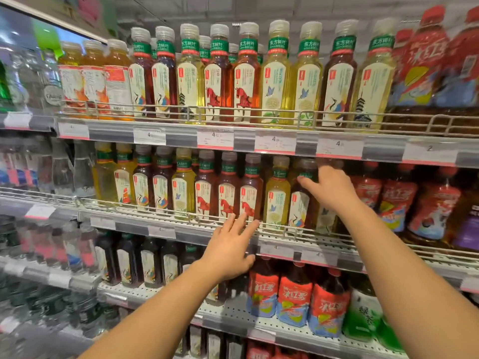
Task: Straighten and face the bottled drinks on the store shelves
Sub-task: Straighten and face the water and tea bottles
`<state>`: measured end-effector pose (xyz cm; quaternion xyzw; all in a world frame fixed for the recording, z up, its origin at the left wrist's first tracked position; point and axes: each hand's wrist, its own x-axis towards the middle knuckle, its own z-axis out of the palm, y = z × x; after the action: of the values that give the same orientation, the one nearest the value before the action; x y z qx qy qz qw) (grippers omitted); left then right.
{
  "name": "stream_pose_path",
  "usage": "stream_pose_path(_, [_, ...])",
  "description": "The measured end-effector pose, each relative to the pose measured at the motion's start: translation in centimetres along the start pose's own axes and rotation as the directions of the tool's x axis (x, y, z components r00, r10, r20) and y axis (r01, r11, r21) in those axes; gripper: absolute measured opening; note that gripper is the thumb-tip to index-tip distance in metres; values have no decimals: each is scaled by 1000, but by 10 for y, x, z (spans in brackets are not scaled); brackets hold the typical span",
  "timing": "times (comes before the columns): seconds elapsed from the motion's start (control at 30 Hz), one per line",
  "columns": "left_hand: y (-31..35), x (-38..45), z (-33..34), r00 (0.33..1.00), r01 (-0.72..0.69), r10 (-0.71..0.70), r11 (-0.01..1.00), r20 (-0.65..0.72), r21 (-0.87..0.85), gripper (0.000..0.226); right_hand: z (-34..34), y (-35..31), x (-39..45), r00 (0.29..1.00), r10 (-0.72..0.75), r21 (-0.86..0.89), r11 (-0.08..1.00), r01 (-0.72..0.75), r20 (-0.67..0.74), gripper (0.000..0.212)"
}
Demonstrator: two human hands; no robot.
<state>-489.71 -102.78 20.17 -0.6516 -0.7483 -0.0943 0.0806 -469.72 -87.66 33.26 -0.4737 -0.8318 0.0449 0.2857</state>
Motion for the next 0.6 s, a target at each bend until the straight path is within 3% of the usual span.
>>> stream_pose_path(0.33, [-28, 2, 10, 988, -146, 146, 989, -58, 1, 84, 19, -17, -4, 979, 200, 125, 973, -193, -46, 59])
stream_pose_path(0.6, [-35, 1, 10, 979, -200, 200, 980, -44, -2, 88, 16, -33, -24, 984, 146, 210, 970, -123, -100, 65])
